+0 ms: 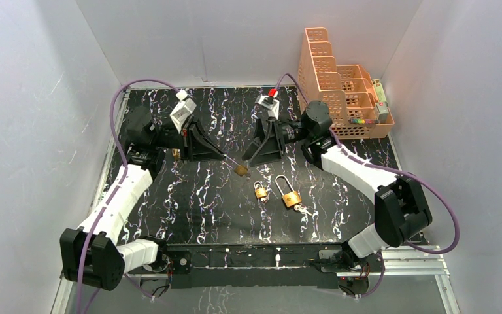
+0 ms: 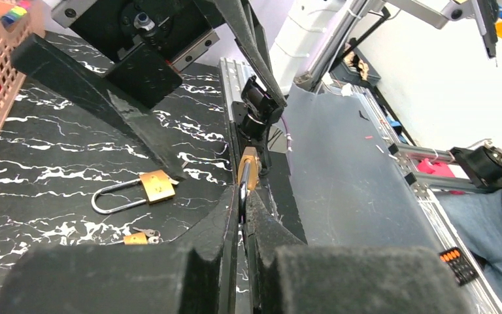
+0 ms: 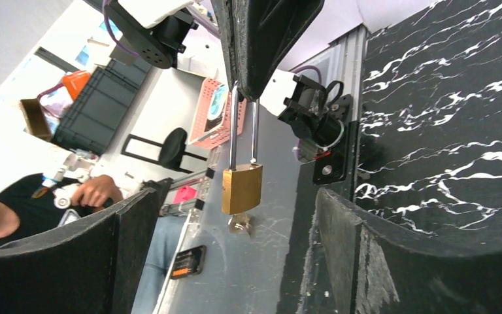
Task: Lock with the key
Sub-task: Lock the lock.
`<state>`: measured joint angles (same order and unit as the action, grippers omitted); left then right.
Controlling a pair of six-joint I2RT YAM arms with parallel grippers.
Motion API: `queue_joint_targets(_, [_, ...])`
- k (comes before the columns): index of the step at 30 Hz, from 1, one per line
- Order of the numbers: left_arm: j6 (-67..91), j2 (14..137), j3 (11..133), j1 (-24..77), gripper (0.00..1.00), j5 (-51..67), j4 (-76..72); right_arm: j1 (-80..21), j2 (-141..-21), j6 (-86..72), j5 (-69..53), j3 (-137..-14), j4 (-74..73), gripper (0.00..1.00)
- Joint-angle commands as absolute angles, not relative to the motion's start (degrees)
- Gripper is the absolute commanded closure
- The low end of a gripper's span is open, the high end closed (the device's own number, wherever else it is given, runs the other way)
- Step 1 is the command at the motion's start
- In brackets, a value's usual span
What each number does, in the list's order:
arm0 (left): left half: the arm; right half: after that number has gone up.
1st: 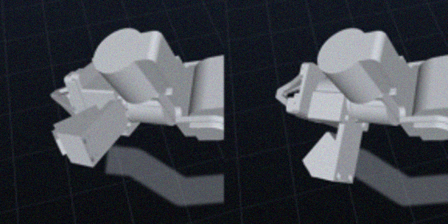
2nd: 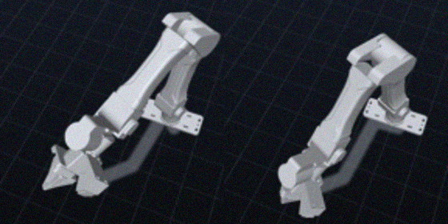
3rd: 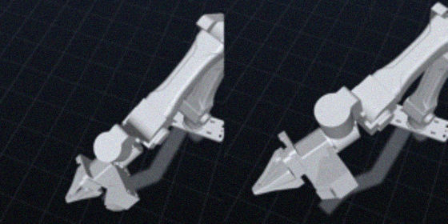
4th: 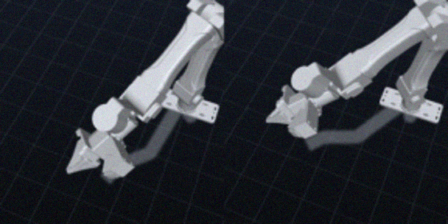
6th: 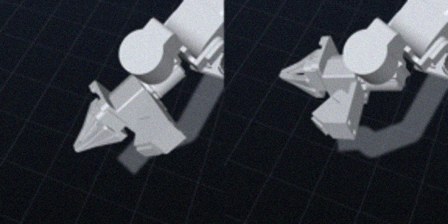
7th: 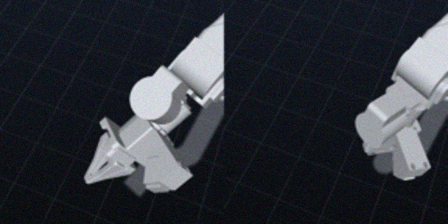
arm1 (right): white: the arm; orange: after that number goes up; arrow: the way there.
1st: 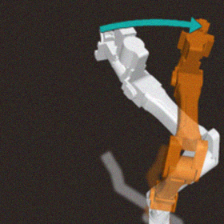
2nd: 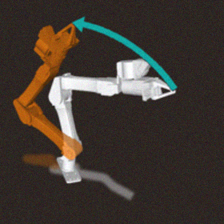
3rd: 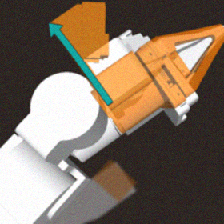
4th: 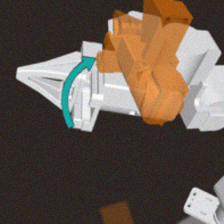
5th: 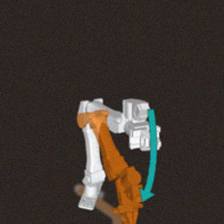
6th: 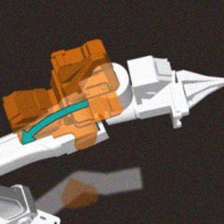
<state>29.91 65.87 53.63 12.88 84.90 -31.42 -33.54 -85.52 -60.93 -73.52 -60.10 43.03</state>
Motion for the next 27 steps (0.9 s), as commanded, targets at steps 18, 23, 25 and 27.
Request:
queue_joint_targets(18, [50.4,64.2,53.6,13.4,1.00,54.6,-70.8,-37.0,-65.6,-18.7,-35.4,-46.6,63.0,0.11])
queue_joint_targets(23, [56.0,66.4,53.3,13.4,1.00,55.8,-78.3,-37.3,-69.0,-16.5,-34.4,-49.7,64.0,0.16])
queue_joint_targets(25, [56.2,66.4,53.0,13.4,1.00,56.0,-78.8,-37.4,-69.9,-16.6,-35.7,-51.4,63.5,0.18])
queue_joint_targets(27, [56.1,66.3,52.9,13.4,1.00,56.3,-79.0,-37.4,-70.7,-17.2,-37.2,-52.8,63.2,0.21])
